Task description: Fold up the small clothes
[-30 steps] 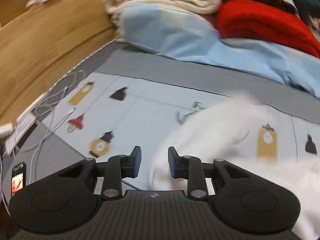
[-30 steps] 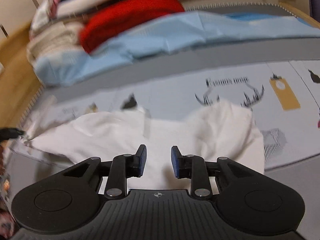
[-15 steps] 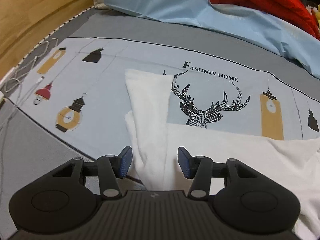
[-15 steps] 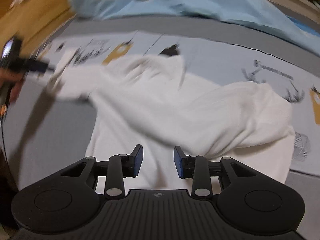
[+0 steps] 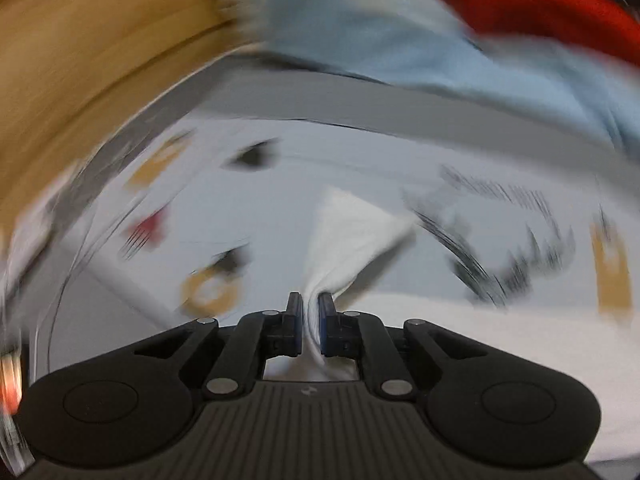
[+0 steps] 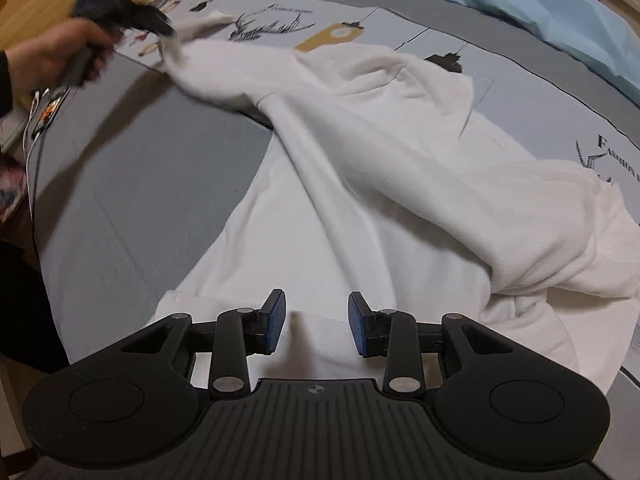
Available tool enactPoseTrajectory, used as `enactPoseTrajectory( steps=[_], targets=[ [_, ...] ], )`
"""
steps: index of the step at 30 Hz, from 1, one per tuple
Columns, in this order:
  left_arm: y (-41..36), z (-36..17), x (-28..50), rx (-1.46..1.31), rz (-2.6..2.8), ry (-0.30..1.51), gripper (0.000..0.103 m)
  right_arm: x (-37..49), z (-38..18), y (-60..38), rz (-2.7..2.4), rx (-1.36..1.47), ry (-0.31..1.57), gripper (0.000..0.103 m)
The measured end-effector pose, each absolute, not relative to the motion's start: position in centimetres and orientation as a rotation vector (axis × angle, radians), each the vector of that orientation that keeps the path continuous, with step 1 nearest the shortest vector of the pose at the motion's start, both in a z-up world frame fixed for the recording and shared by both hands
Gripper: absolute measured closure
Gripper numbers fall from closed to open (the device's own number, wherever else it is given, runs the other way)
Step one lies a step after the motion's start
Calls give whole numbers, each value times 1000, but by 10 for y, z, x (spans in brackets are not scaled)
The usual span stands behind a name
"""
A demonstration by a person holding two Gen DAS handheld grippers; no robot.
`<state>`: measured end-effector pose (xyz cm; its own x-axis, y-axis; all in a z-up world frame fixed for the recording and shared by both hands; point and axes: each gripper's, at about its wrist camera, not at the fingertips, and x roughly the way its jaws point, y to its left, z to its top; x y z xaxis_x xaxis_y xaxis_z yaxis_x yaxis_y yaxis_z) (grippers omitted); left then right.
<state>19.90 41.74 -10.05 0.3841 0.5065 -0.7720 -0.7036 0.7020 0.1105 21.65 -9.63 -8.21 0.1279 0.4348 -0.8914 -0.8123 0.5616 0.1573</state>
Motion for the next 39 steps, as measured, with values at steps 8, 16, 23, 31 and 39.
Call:
enactPoseTrajectory(
  steps=[8, 16, 23, 31, 39],
  targets=[
    [472, -97, 119, -633, 991, 950, 61, 219, -79, -94, 942, -412, 1095, 67],
    [486, -137, 134, -597, 902, 978, 58, 209, -83, -105, 949, -448, 1096, 67],
    [474, -125, 141, -412, 1032, 1052, 90, 220, -67, -144, 929, -376, 1048, 66],
    [347, -1, 155, -396, 720, 766, 77, 155, -80, -119, 1130, -445, 1029, 62],
    [214, -1, 152, -306, 486, 778, 72, 114, -100, -83, 1098, -415, 1026, 63]
  ],
)
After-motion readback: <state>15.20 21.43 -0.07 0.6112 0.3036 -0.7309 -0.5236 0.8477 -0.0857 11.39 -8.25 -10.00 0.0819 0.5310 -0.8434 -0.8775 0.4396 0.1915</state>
